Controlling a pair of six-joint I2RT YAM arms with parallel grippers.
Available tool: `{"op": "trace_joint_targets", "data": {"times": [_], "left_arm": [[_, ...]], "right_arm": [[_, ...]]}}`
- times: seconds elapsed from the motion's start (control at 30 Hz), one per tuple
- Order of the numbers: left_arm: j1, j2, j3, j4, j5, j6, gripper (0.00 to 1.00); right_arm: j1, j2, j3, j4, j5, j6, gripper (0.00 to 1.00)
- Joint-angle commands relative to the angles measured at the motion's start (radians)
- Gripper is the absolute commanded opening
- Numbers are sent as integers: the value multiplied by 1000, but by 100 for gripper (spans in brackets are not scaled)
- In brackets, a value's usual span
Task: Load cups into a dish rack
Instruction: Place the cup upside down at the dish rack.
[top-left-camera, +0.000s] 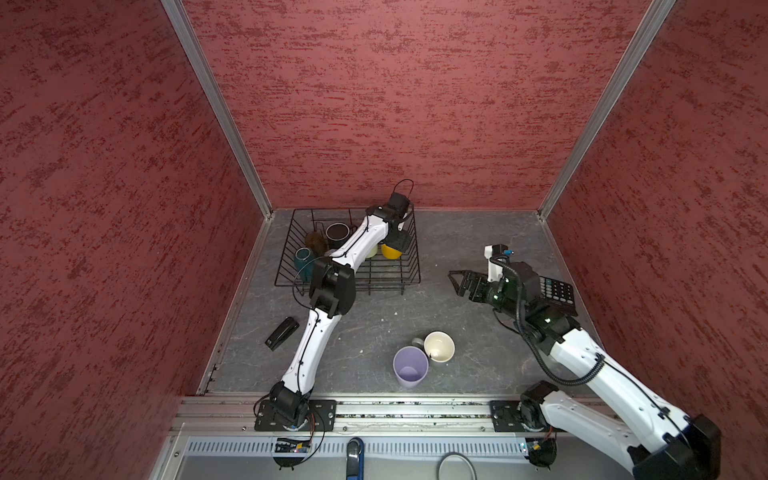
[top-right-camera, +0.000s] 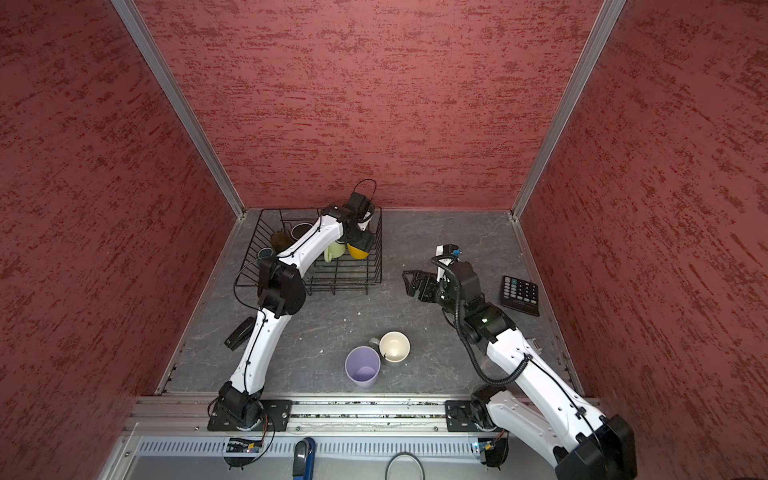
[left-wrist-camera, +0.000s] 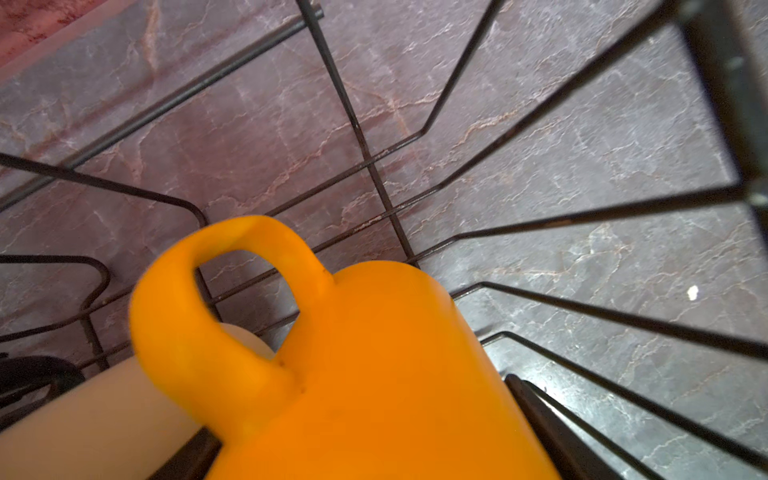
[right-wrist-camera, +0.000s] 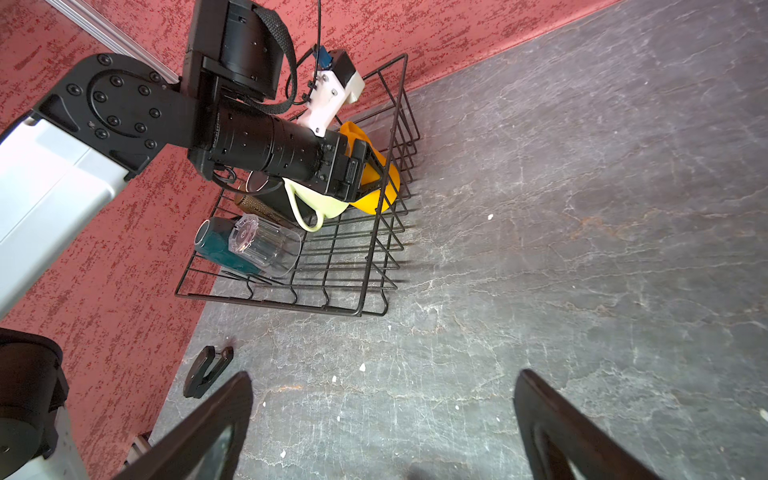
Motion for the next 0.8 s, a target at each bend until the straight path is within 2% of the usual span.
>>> {"op": "trace_joint_targets", "data": {"times": [0.0, 0.07, 0.33, 0.67, 0.77], "left_arm": [[-4, 5, 34, 37, -22, 8, 63], [-5, 3, 34, 36, -28, 13, 72], [-5, -18, 34, 37, -34, 28, 86], [-6, -40, 33, 41, -35, 32, 100], [-7, -52, 32, 35, -34, 33, 100]], "right_arm": [[-5, 2, -7, 25, -6, 12, 99], [-5, 2, -7, 25, -4, 11, 99], [-5, -3, -5, 19, -1, 11, 99], [-6, -27, -6, -1, 8, 12, 99], [-5, -31, -7, -7, 8, 12, 99]]}}
